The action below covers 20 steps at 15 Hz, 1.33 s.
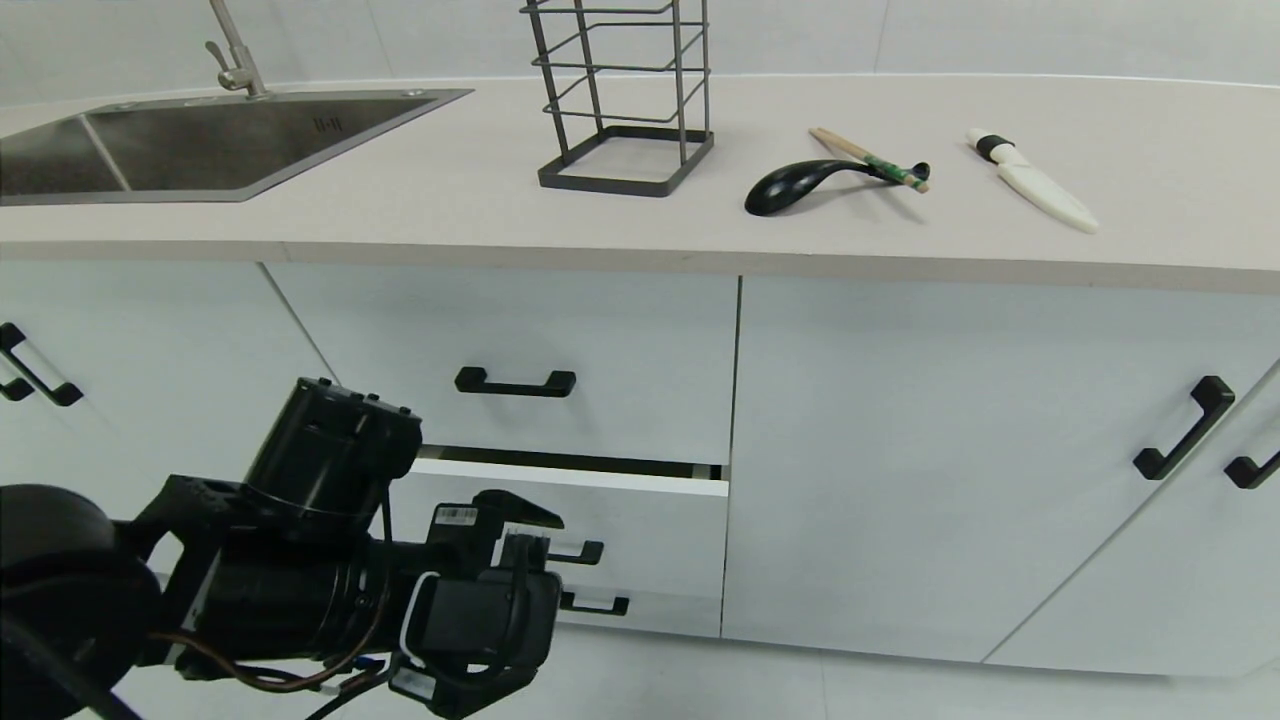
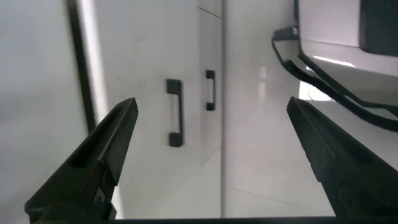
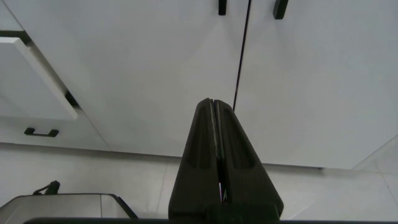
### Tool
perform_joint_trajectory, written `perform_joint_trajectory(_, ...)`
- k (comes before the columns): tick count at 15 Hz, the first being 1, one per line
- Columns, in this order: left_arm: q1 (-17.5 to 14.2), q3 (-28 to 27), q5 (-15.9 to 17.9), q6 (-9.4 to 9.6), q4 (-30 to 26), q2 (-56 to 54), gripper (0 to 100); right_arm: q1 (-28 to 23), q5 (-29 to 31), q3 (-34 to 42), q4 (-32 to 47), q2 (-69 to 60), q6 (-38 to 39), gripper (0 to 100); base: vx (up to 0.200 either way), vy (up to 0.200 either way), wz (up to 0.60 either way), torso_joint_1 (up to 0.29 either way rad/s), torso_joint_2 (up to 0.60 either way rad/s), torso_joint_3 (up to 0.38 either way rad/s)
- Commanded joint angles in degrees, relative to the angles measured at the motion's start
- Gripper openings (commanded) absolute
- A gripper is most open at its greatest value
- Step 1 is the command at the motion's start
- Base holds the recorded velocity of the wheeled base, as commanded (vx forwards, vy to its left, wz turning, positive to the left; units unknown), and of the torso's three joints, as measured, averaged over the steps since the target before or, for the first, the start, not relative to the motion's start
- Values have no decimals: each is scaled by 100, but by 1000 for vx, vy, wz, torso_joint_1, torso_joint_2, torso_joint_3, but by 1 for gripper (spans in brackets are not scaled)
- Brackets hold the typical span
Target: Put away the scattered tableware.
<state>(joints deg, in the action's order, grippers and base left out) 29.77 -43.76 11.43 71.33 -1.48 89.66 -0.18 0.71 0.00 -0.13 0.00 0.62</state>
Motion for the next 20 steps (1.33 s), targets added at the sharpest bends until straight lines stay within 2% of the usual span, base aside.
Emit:
perform_joint_trajectory(1,-129,-168,69,-5,174,368,100,1,0,0,-4,0,8,0,0,0,0,0,0,0)
perform_joint_trajectory(3,-323,-247,96,-14,508,631,100,1,0,0,-4,0,-1,0,0,0,0,0,0,0)
perform_joint_trajectory(4,-481,-502,105,-14,596,904,100,1,0,0,-4,0,8,0,0,0,0,0,0,0)
perform_joint_trajectory(7,-639,-853,157,-14,605,1220,100,1,0,0,-4,0,8,0,0,0,0,0,0,0)
perform_joint_trajectory(11,-815,-871,149,4,640,1440,100,1,0,0,-4,0,8,0,0,0,0,0,0,0)
perform_joint_trajectory(16,-894,-888,113,-58,1220,1660,100,1,0,0,-4,0,8,0,0,0,0,0,0,0)
perform_joint_trajectory(20,-991,-897,113,-58,1229,1739,100,1,0,0,-4,0,8,0,0,0,0,0,0,0)
